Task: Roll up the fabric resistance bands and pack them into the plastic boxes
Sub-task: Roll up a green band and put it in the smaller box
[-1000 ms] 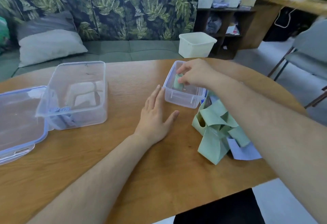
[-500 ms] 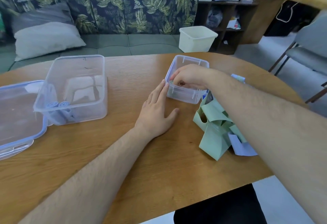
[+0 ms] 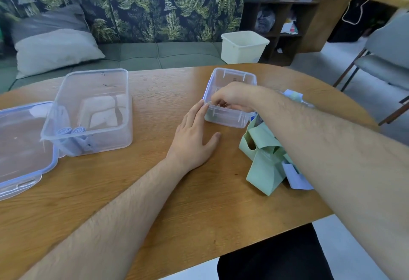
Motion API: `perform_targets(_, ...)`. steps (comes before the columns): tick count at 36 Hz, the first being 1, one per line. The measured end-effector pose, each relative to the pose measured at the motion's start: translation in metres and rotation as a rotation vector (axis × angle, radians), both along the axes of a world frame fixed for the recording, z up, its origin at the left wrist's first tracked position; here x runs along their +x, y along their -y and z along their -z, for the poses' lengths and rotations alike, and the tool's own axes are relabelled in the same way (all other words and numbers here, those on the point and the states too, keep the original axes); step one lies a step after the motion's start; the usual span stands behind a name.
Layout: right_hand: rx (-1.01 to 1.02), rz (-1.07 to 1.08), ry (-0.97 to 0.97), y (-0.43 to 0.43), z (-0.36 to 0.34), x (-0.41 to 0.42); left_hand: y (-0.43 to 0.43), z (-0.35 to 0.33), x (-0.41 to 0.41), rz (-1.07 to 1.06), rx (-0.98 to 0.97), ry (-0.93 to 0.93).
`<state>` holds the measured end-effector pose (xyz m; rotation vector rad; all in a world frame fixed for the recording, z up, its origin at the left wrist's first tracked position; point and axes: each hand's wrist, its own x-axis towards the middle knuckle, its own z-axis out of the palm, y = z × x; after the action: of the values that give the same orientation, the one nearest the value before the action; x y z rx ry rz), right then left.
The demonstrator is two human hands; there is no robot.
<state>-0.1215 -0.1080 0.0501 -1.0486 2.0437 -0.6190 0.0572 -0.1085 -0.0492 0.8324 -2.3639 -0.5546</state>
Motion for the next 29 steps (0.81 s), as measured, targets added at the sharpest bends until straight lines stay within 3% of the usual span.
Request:
perform_targets(14,-0.015,-0.002,-0.148,-0.007,-0.008,0.008,0.001,0.000,0.003,0.005,0.071,-0.120)
perform_targets(17,-0.105,0.017,-0.274,-0.023,-0.015,0.005,-0.001,-0.003,0.005,-0.047,0.096,-0.204)
perform_targets(22,-0.437,0.118,-0.346,-0.081,-0.013,0.004,-0.019,-0.008,-0.001,-0.072,-0.046,-0.288)
perform_targets(29,-0.492,0.126,-0.473,-0.166,0.024,0.003,-0.066,-0.022,-0.041,0.103,-0.148,-0.126)
